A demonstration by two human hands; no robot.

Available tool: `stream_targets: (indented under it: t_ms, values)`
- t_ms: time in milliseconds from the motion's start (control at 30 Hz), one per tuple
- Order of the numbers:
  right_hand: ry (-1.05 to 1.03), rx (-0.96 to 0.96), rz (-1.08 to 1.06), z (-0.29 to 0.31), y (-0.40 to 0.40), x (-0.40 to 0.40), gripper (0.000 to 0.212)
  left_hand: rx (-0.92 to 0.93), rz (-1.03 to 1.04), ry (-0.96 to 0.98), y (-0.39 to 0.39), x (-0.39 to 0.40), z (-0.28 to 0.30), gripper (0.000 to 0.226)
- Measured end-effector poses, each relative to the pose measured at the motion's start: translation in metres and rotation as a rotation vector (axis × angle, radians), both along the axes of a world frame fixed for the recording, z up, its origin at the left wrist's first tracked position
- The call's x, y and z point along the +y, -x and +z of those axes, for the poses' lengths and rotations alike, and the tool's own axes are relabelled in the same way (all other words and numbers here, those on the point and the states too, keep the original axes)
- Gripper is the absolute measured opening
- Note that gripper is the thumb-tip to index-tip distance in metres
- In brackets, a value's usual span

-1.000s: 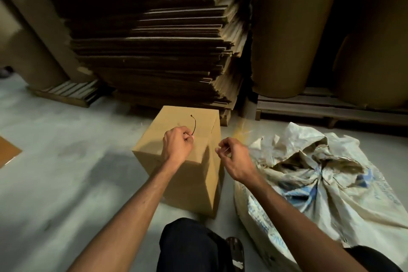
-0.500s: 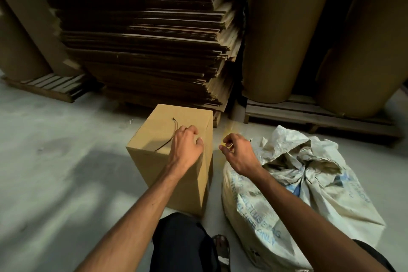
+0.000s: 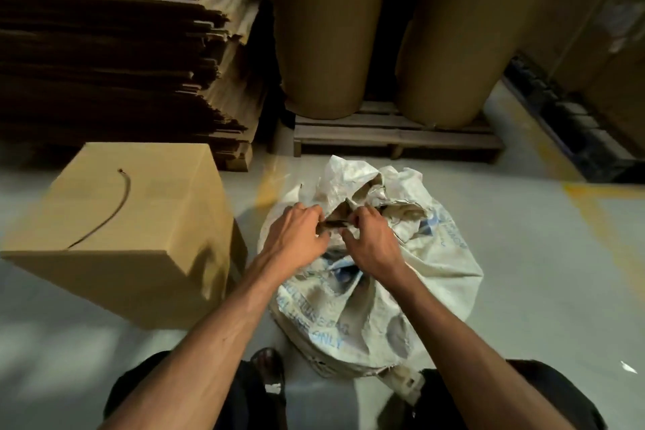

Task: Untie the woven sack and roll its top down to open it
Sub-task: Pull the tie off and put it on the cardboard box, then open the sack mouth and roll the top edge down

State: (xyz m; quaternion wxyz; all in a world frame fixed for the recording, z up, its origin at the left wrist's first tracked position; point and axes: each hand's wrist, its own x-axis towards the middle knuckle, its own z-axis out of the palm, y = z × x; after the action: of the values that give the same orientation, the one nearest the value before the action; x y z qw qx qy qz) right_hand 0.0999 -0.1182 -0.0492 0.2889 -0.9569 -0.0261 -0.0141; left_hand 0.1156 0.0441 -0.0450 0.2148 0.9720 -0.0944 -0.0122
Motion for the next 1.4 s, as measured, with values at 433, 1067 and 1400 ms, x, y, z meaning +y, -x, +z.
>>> stream_targets:
  t_ms: [433,1067,1400]
  values:
    - [0.337,0.287,0.055,-0.028,-0.059,-0.047,0.069,0.296,-0.157,-0.043,-0.052,-0.051,-0.044,0.032]
    - [0.139,0.541,-0.039,-0.036,-0.101,-0.093,0.038,0.713,0.404,0.734,-0.103,-0.110,-0.069,0.014]
    - [-0.895,0.616,-0.638,-0.042,-0.100,-0.095,0.056,0.640,0.460,0.824,-0.096,-0.111,-0.062,0.019]
